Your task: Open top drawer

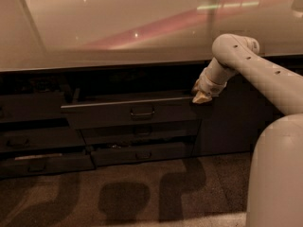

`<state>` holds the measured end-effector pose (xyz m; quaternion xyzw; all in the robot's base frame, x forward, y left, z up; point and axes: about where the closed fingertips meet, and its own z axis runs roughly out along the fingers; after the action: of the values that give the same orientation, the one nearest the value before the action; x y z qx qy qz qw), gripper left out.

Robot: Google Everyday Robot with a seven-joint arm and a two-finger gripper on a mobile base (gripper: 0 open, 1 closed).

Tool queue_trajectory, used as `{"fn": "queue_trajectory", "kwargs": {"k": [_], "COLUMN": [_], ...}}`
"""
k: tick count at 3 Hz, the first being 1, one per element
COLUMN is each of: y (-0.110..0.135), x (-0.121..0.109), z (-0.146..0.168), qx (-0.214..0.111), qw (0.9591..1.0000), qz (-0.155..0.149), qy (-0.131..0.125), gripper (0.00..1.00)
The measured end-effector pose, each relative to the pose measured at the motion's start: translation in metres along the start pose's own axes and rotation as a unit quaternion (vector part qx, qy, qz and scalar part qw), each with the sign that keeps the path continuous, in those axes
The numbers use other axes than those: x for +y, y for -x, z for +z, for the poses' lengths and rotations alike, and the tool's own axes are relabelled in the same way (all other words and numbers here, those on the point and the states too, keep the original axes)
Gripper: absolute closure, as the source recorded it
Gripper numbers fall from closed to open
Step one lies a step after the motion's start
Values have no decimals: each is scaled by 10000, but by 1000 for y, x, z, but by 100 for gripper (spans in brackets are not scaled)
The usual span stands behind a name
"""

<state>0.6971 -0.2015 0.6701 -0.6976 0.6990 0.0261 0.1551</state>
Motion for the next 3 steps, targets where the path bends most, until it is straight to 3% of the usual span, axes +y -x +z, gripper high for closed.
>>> {"fn": "queue_trajectory", "kwargs": {"k": [3], "y": [-3], "x": [17], "z": [0], "qx": [4], "qw": [10000], "qz": [-67], "qy": [45], "gripper": [100]}}
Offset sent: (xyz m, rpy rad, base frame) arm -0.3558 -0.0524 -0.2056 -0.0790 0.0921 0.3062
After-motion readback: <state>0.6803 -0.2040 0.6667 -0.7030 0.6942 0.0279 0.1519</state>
